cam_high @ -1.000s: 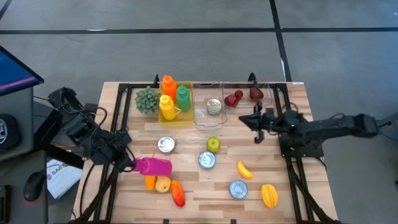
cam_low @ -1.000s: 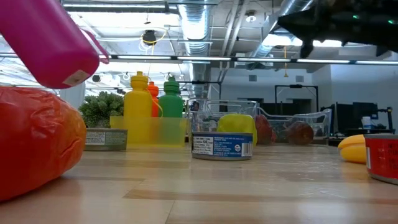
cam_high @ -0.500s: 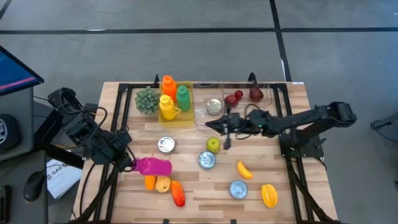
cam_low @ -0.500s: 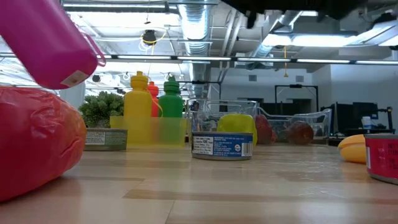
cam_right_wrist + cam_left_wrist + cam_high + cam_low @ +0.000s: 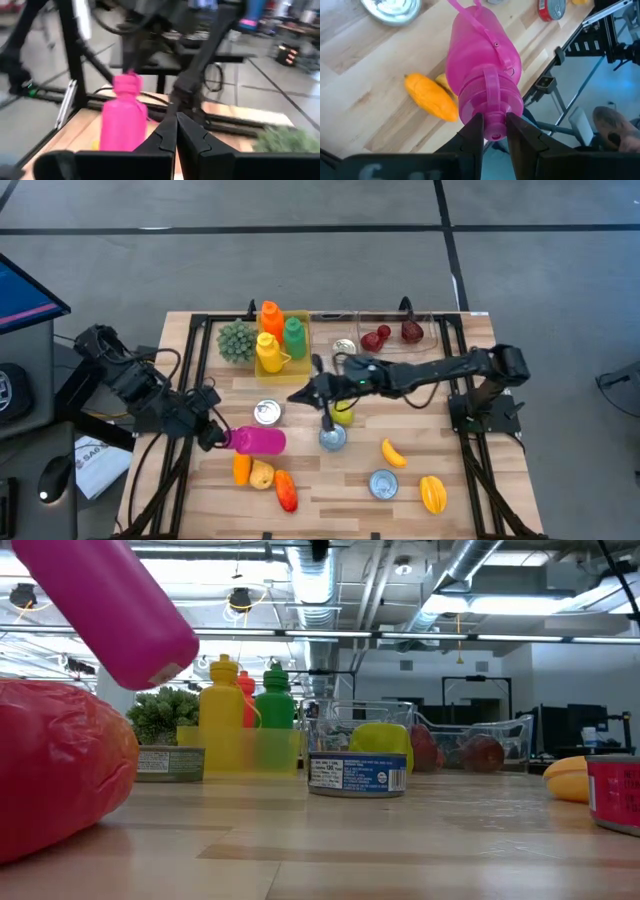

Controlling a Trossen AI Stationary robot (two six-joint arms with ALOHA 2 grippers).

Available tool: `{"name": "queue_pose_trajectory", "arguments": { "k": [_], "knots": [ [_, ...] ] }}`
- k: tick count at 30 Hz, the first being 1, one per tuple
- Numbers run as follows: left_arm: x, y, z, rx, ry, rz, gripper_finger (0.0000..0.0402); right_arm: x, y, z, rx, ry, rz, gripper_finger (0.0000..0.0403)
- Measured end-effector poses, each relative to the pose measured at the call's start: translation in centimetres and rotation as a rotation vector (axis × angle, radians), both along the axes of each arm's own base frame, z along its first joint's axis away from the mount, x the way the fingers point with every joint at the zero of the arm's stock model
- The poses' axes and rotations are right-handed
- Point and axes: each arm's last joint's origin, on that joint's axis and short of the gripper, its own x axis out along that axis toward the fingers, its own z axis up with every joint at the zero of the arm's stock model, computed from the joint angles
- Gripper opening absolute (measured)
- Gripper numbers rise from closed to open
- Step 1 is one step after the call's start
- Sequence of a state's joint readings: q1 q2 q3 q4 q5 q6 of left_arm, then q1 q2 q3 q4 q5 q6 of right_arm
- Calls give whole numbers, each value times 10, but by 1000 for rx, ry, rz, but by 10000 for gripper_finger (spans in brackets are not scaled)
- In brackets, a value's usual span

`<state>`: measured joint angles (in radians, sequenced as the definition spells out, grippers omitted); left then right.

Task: Pick & Place Food Item
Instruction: Put the pink bottle into the yellow bin

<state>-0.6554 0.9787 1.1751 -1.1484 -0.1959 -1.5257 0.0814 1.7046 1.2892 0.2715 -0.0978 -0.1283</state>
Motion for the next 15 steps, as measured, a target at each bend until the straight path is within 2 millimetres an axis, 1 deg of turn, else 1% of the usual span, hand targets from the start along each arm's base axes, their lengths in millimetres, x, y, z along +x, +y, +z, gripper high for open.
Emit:
{"name": "queue_pose_trajectory", "arguments": {
  "k": [2,5,8,11,13,15],
  "knots": [
    [4,1,0,-2,-1,-9,62,10,4,3,-50,27,40,1],
    [7,4,0,7,-4,-11,62,26,11,5,-109,25,73,3],
    [10,6,0,17,-17,-21,62,40,15,5,-173,37,92,16],
    [11,7,0,22,-21,-26,62,48,17,5,-192,71,100,52],
    [12,8,0,23,-20,-17,62,55,17,7,-201,66,101,83],
    [13,9,0,21,-20,-10,62,57,18,7,-215,90,112,120]
  ]
}}
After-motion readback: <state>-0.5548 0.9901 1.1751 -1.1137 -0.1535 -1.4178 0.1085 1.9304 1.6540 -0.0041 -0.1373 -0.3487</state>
